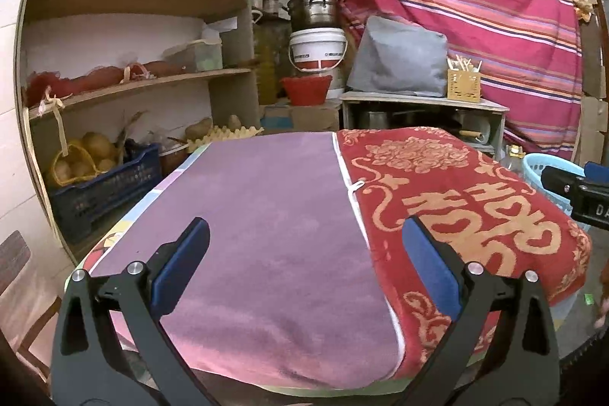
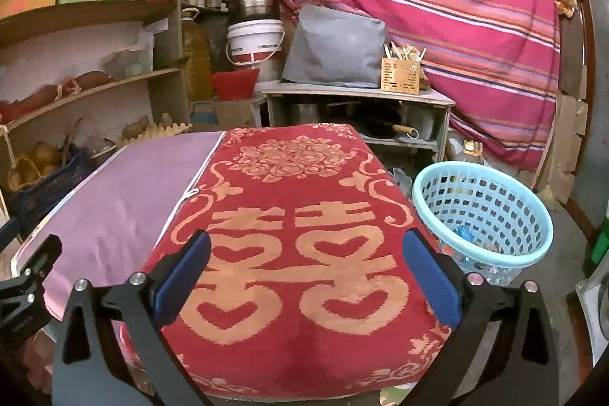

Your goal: Collect trash

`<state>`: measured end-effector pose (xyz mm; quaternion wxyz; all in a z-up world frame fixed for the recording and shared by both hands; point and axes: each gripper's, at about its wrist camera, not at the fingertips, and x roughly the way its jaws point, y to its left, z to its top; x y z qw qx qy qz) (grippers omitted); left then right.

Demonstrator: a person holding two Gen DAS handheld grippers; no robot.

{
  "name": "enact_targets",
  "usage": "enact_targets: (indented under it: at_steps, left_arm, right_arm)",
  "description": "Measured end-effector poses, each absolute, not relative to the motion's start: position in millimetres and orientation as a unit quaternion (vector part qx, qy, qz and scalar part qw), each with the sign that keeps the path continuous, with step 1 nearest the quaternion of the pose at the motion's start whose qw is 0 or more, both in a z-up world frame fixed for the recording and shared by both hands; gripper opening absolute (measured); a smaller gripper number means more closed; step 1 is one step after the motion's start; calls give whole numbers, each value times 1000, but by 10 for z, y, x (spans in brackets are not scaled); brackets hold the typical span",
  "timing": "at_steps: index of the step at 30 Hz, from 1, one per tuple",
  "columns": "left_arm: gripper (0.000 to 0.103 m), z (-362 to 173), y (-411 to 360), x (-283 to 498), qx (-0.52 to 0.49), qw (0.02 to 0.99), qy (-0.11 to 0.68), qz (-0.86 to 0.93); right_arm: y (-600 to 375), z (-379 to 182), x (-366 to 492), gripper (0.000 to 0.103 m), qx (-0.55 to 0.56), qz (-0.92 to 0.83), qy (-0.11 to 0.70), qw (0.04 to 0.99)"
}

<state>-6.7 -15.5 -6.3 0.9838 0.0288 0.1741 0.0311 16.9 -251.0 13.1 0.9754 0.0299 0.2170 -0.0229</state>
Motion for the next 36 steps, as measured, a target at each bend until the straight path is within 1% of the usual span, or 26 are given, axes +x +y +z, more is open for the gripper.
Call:
enact_targets:
  at_steps: [18, 26, 36]
  left_arm:
    - [98, -209, -82, 48, 34, 981, 188, 46]
    - [98, -222, -3, 67, 18, 980, 197, 27]
    - [98, -209, 99, 89, -5, 979, 201, 9]
  right_arm:
    - [-2191, -43, 165, 98, 2, -6, 226, 974]
    - [-2021, -86, 148, 98, -18, -8, 217, 976]
    - [-1969, -90, 142, 98, -12, -11, 209, 978]
